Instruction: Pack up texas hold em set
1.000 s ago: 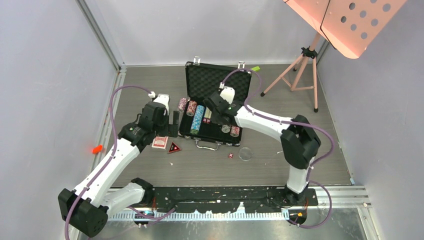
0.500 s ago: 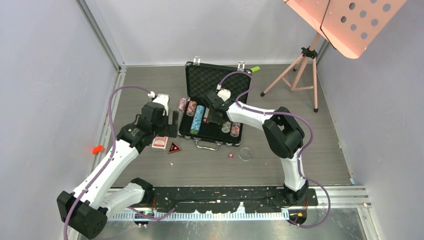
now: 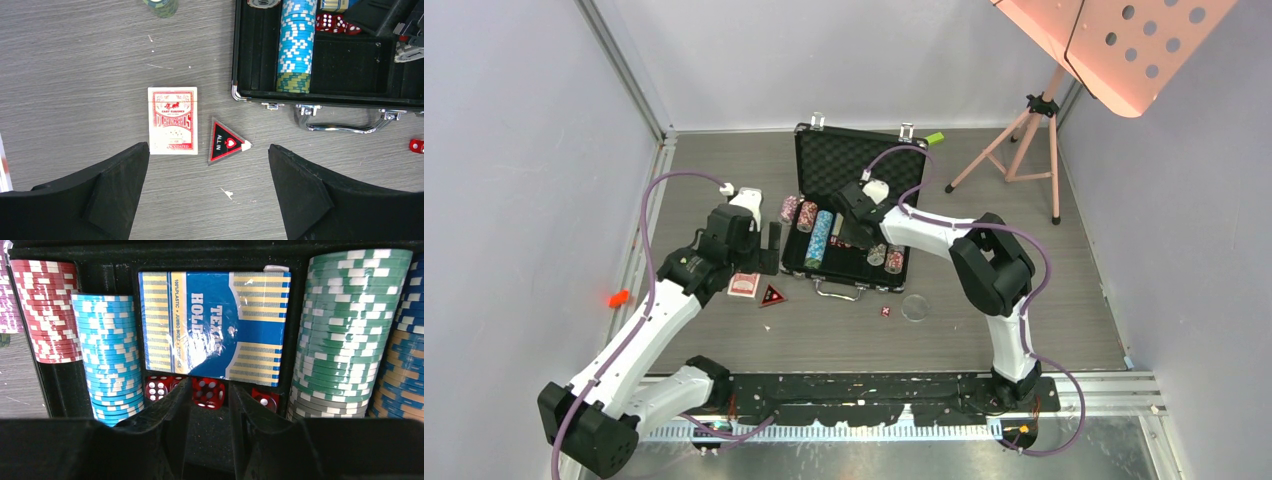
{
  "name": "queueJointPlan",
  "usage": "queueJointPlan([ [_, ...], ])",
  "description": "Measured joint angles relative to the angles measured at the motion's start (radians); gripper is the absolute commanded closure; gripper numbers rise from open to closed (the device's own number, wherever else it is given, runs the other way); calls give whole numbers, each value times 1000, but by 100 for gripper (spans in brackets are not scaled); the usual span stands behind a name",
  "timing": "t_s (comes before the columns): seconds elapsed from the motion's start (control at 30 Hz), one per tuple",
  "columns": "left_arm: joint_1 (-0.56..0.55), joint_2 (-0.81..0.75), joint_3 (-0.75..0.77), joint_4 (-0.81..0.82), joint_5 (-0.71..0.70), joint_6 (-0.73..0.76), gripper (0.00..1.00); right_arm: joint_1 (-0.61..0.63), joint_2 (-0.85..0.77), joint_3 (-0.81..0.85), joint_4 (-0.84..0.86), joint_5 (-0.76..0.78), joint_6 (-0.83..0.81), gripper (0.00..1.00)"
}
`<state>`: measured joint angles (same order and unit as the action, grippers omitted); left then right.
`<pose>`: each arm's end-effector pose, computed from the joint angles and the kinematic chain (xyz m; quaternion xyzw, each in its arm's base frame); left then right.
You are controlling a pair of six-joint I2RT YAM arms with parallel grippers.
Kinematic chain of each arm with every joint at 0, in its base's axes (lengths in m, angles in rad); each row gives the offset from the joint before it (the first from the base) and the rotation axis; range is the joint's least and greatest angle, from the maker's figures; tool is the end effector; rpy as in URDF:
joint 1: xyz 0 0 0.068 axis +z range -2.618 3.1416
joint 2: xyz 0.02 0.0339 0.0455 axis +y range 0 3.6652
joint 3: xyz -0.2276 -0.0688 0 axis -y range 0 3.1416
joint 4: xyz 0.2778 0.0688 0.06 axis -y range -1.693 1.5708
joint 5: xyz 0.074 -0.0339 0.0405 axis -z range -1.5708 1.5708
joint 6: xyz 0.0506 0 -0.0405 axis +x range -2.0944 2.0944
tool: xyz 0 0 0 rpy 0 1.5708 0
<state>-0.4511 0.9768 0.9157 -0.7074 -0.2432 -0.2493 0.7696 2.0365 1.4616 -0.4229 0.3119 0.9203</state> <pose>0.2412 -0.1033 0.2595 0.0449 0.9139 -0.0281 0.4024 0.3370 0.3049 0.1135 0.1151 0.9416 0.1099 0.2967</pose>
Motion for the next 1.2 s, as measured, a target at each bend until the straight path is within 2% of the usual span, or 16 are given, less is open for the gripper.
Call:
queueJointPlan([
  [0.23, 0, 0, 0, 0, 0, 0, 7, -2, -3, -2, 10, -18, 1, 52],
  [0.37, 0, -1, 0, 0, 0, 0, 7, -2, -11, -12, 17, -24, 2, 57],
  [0.57, 0, -5, 0, 0, 0, 0, 7, -6, -28, -37, 18, -26, 0, 71],
  [0.8, 0, -7, 0, 0, 0, 0, 7, -6, -28, -38, 19, -31, 0, 74],
  [0.93, 0, -8, 0, 0, 0, 0, 7, -11, -28, -38, 20, -45, 2, 80],
  [1.2, 0, -8, 0, 0, 0, 0, 7, -42, -28, -38, 24, -137, 37, 83],
])
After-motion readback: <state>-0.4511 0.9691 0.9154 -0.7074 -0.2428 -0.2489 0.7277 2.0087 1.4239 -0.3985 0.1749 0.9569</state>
